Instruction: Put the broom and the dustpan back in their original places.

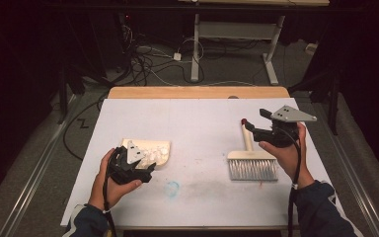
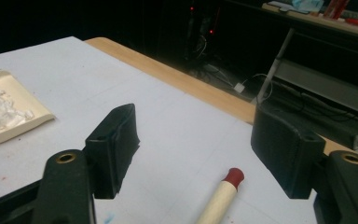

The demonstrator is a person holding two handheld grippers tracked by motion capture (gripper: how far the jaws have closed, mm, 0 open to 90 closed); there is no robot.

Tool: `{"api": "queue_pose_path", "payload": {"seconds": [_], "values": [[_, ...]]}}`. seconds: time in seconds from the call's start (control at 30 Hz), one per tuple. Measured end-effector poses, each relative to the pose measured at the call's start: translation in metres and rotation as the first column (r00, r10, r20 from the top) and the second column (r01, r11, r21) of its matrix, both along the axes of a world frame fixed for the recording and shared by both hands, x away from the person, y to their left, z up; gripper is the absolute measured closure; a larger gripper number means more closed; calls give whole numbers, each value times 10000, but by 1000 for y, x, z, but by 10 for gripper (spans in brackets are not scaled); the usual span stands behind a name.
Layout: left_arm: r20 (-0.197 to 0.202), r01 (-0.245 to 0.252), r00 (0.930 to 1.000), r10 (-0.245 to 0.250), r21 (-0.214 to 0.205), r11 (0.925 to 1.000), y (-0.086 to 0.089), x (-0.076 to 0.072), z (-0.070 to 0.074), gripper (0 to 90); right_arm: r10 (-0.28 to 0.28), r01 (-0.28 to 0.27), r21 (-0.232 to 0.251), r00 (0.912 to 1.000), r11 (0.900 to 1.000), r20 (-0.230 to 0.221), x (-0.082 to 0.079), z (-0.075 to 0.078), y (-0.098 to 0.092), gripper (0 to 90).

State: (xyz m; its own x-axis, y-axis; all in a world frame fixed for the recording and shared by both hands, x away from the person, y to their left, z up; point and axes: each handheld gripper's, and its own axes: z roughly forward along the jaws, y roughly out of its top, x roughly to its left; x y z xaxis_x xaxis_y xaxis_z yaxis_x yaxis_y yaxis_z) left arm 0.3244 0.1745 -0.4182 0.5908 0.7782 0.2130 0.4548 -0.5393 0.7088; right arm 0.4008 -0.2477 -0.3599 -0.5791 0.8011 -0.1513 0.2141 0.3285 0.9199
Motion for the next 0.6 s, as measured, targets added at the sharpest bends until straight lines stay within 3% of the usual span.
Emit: {"api": "queue_pose_path", "payload": {"seconds": [0.1, 0.2, 0.3, 0.6], "values": [[634, 140, 9979, -133, -106, 9998, -1, -2, 2, 189, 65, -63, -94, 9998, 9999, 185, -5, 1, 1, 314], [1213, 211, 9924, -219, 78, 9997, -6, -7, 2, 189, 184, -181, -119, 9996, 9998, 203, -11, 3, 4, 287], [1463, 288, 9889, -266, -130, 9995, -9, -11, 3, 189, 357, -351, -166, 9985, 9992, 420, -20, 6, 8, 278], [2210, 629, 9737, -558, -250, 9977, -13, -22, 9, 188, 883, -864, -282, 9933, 9959, 750, -40, 8, 20, 254]]}}
